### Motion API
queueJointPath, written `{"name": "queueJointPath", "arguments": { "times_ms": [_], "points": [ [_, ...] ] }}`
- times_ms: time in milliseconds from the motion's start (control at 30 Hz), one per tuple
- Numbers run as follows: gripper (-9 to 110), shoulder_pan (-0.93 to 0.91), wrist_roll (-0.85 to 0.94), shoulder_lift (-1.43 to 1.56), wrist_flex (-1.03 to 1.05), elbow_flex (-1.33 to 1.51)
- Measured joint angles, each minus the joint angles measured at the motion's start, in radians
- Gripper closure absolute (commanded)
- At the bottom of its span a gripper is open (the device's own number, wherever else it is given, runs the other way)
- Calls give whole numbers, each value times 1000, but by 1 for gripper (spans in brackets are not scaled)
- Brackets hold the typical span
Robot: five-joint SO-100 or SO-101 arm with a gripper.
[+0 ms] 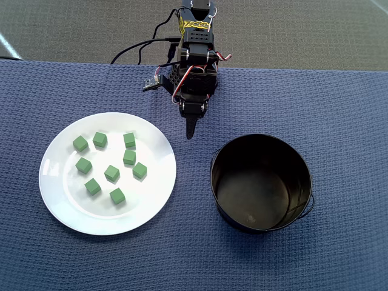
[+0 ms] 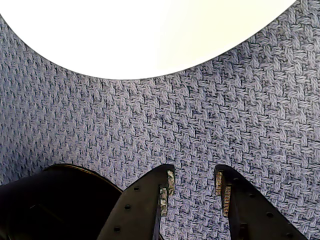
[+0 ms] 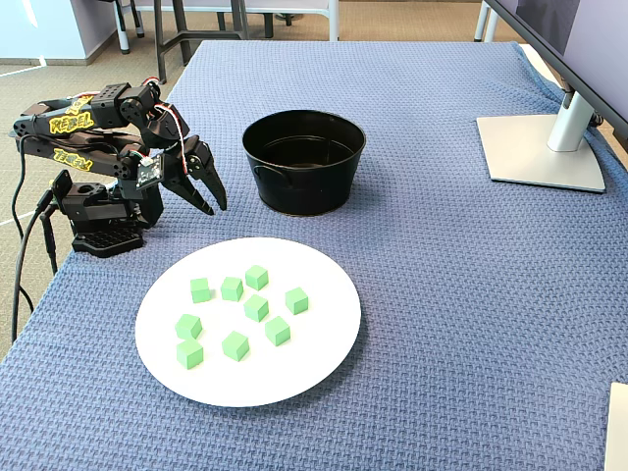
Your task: Pick up the green cubes from the white plate and place them in the black recipient
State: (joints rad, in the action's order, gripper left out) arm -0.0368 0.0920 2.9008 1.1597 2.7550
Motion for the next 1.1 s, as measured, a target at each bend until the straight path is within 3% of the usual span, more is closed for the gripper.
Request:
{"name": "queueJointPath", "arguments": {
  "times_ms": [333, 467, 633, 767, 1100],
  "points": [
    [101, 0, 58, -71, 18, -71],
    [93, -6, 55, -83, 18, -71],
    [94, -67, 83, -250, -17, -179],
    [92, -161, 179, -497, -40, -350],
    [89, -348, 626, -845, -60, -577]
  ]
}}
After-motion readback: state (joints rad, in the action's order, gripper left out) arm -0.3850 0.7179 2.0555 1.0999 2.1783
